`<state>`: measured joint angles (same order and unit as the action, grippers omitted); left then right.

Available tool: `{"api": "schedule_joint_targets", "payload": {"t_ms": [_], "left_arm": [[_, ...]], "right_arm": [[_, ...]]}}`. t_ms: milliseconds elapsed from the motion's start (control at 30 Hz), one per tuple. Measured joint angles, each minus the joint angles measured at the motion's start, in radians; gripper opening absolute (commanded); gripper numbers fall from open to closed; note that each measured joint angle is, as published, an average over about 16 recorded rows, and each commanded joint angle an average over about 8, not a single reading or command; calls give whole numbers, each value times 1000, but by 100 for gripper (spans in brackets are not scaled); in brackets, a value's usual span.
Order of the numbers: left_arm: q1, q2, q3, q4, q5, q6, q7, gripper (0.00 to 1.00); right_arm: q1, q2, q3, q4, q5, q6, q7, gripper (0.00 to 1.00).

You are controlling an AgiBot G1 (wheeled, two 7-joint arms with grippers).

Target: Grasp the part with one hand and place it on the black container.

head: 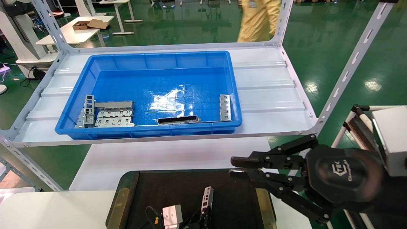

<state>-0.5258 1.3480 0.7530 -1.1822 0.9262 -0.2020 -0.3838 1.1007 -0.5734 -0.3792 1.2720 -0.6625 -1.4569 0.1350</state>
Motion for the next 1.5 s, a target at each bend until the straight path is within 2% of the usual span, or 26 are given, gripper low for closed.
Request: {"api": "schedule_joint_targets", "payload": {"t_ms": [233, 433, 633, 967, 1233, 1500], "left_arm": [[6, -30, -27, -44, 51, 50, -40, 100], [17, -91, -82, -102, 90, 174, -45, 100], [24, -171, -162, -146, 91, 381, -1, 100], [10, -287, -278, -134, 16, 767, 129, 100], [-40, -366, -298, -98, -22, 1013, 189, 100], [-108, -437, -290, -82, -29, 1202, 222, 100]], "right_arm": [[0, 0, 0, 0, 0, 0, 0, 100], [0, 0, 0, 0, 0, 0, 0, 100], [0, 0, 0, 0, 0, 0, 0, 100], [0, 0, 0, 0, 0, 0, 0, 100], [0, 0, 0, 0, 0, 0, 0, 100], [0, 0, 0, 0, 0, 0, 0, 100]]}}
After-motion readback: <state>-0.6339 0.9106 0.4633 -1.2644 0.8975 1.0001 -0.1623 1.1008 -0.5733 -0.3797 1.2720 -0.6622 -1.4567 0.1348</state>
